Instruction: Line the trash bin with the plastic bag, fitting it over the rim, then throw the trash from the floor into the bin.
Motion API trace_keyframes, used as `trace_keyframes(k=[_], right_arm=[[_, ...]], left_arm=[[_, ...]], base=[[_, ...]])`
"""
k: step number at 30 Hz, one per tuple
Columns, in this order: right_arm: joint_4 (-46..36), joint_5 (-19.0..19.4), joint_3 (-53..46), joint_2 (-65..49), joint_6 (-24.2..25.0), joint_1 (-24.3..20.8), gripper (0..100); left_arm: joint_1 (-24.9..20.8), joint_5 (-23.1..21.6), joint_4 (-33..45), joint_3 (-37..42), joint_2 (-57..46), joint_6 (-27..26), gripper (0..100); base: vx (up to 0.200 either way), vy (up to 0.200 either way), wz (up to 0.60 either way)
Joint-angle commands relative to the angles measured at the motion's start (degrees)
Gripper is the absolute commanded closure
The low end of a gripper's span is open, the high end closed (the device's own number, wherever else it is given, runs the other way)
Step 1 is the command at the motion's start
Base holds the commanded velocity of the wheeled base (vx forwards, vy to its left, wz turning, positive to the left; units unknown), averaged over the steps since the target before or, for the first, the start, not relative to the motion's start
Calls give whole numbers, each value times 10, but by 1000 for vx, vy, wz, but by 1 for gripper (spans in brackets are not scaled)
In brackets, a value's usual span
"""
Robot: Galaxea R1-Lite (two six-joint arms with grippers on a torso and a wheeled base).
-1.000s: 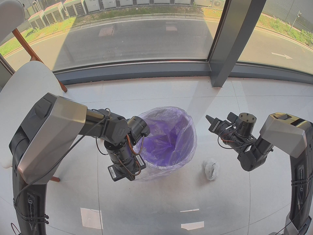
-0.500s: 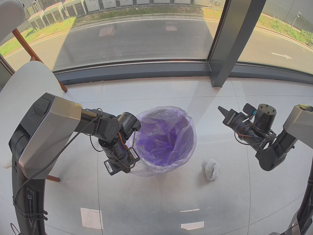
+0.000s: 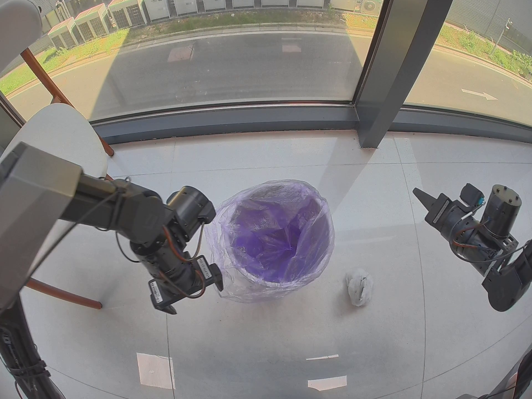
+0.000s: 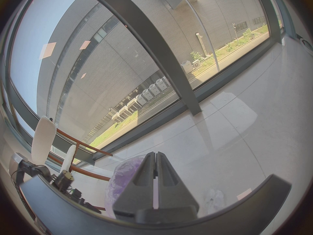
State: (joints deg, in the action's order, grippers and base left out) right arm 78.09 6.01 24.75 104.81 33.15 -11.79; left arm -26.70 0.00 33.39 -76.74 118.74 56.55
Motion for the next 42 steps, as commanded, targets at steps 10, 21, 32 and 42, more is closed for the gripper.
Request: trace_keyframes(k=[10, 21, 32, 42], right_arm=[[-7, -1, -223, -170, -6, 69, 100], [2, 37, -149, 40, -128, 147, 100], [-15, 36, 1, 177, -142, 55, 100], [-142, 26, 123, 251, -125, 1, 100]], left_arm=[[-10, -57, -116, 261, -439, -60, 0], [-20, -85, -361, 378, -487, -58, 0], [-20, -92, -398, 373, -476, -75, 0], [-17, -33, -462, 375, -453, -132, 0]], base=[[0, 0, 0], [-127, 0, 0], [-200, 0, 0], [-60, 0, 0]])
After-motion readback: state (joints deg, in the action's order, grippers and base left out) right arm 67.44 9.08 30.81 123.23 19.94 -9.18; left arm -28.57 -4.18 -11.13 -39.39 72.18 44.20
